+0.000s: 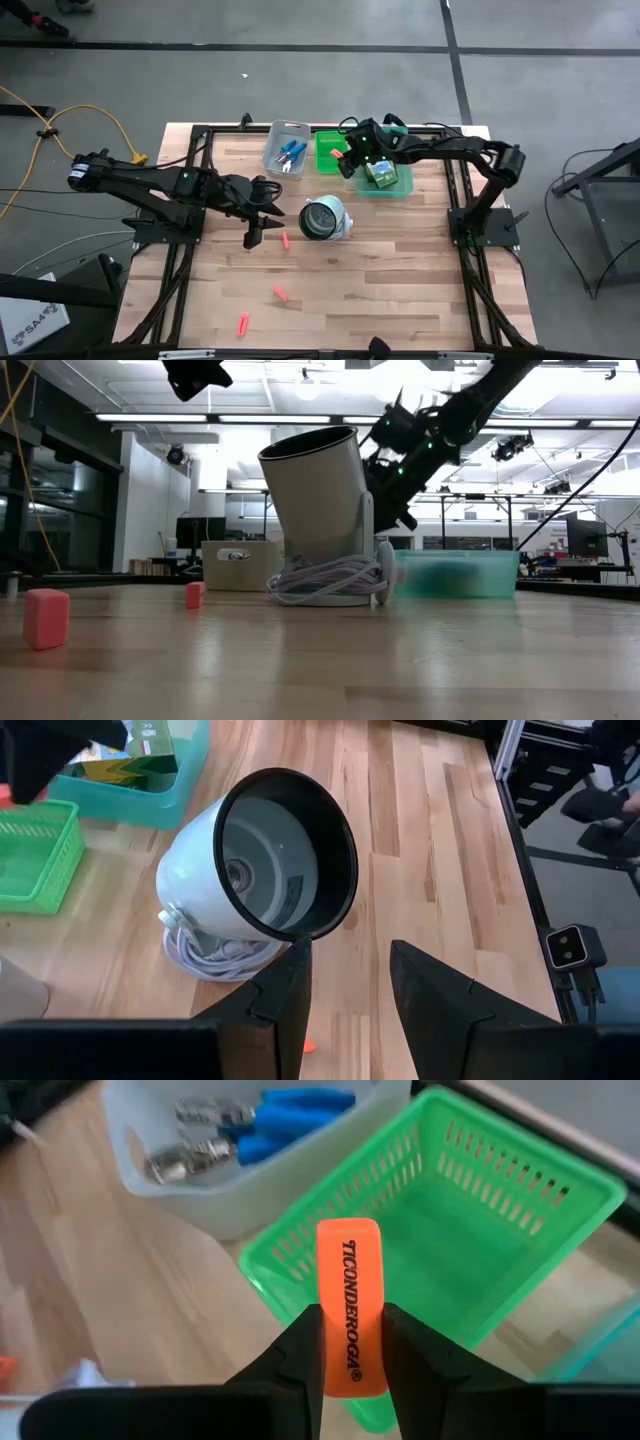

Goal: Pick & Place School Supplies
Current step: Put the orange eraser into the green bin

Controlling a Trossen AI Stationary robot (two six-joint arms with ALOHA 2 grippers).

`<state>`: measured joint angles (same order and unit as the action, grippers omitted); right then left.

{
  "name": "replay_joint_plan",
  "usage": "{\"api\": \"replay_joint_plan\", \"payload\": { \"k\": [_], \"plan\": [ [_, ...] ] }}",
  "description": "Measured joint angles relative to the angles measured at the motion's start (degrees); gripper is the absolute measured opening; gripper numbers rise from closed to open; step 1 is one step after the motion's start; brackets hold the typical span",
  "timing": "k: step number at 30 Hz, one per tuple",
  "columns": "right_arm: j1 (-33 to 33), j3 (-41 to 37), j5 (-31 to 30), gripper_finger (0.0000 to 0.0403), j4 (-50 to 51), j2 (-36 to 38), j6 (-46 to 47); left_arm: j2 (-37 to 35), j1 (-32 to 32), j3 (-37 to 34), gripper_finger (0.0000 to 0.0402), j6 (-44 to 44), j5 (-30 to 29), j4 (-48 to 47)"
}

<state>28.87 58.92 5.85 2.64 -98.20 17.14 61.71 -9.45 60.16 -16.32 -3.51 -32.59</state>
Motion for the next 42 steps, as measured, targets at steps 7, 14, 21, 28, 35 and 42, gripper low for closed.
{"api": "replay_joint_plan", "payload": {
  "k": [7,14,21,28,35,42],
  "plan": [
    [0.5,0.0,0.6,0.0076,-0.7,-2.6,-1.4,0.0,0.0,0.0,0.0134,0.0,-1.6,0.0],
    [0.3,0.0,0.6,0.0077,-1.0,-4.5,-2.2,0.0,0.0,0.0,0.0134,1.5,-2.8,0.1],
    [0.3,0.0,0.6,0.0077,-2.2,-4.5,-2.2,0.0,0.0,0.0,0.0134,1.4,-2.7,0.1],
    [0.3,0.0,0.5,0.0078,-2.6,-4.5,-2.4,0.0,0.0,0.0,0.0134,1.4,-2.6,0.1],
    [0.3,0.0,0.0,0.0089,-2.8,-4.5,-2.4,0.0,0.0,0.0,0.0134,1.4,-2.6,0.1],
    [0.4,0.0,-1.3,0.0130,-4.5,-4.5,-2.4,0.0,0.0,0.0,0.0134,1.2,-2.6,0.1]
  ]
}}
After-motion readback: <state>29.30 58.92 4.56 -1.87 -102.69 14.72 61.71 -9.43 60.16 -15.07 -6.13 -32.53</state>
